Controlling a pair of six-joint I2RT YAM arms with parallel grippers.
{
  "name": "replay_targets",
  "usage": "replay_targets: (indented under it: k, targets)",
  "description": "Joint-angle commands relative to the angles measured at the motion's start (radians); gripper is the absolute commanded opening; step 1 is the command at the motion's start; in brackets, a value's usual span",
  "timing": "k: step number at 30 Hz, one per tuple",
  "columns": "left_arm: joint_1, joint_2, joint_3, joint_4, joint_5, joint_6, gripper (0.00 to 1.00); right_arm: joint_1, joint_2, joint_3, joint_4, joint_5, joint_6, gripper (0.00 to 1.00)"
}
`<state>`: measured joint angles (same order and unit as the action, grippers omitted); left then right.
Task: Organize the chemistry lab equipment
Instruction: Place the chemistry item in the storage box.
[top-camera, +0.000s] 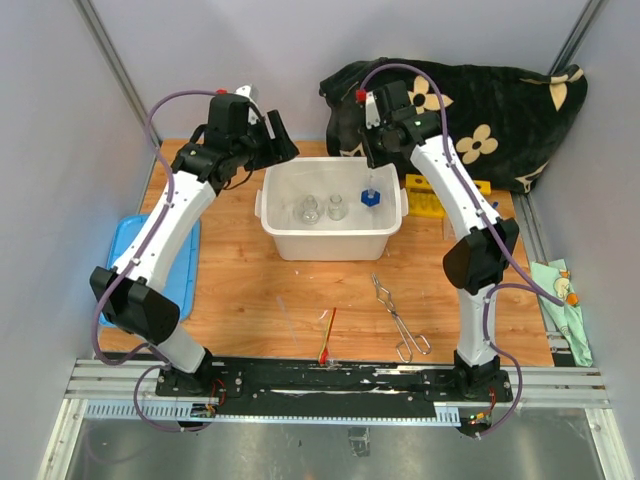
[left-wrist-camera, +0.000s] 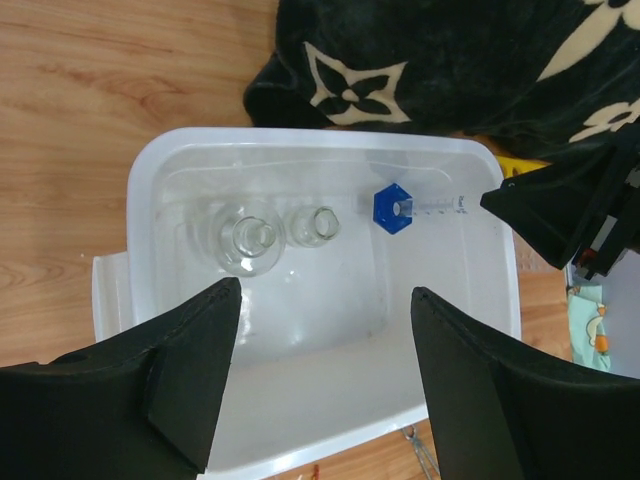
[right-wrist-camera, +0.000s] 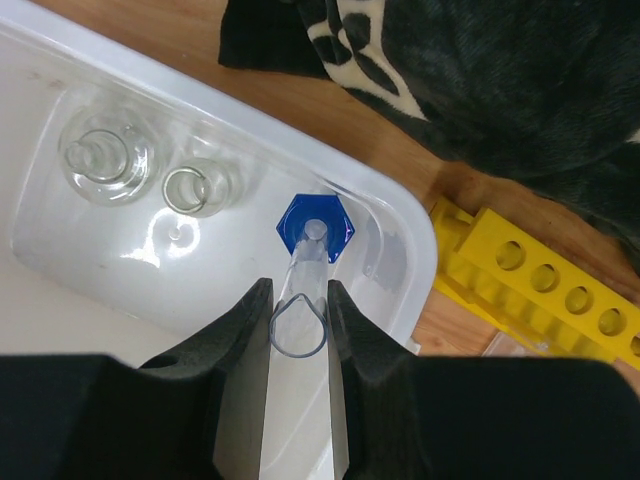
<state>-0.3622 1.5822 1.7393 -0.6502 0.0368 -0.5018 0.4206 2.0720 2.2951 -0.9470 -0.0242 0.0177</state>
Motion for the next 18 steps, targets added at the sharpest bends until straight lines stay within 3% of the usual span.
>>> replay_targets:
  k: [1, 18]
  targets:
    - [0.015, 0.033, 0.034, 0.027, 0.002, -0.002, 0.74, 0.008, 0.001, -0.061, 0.069, 0.02, -0.02, 0.0]
    - [0.057, 0.032, -0.001, 0.028, 0.009, -0.012, 0.8, -0.004, -0.071, -0.359, 0.357, -0.031, 0.025, 0.0]
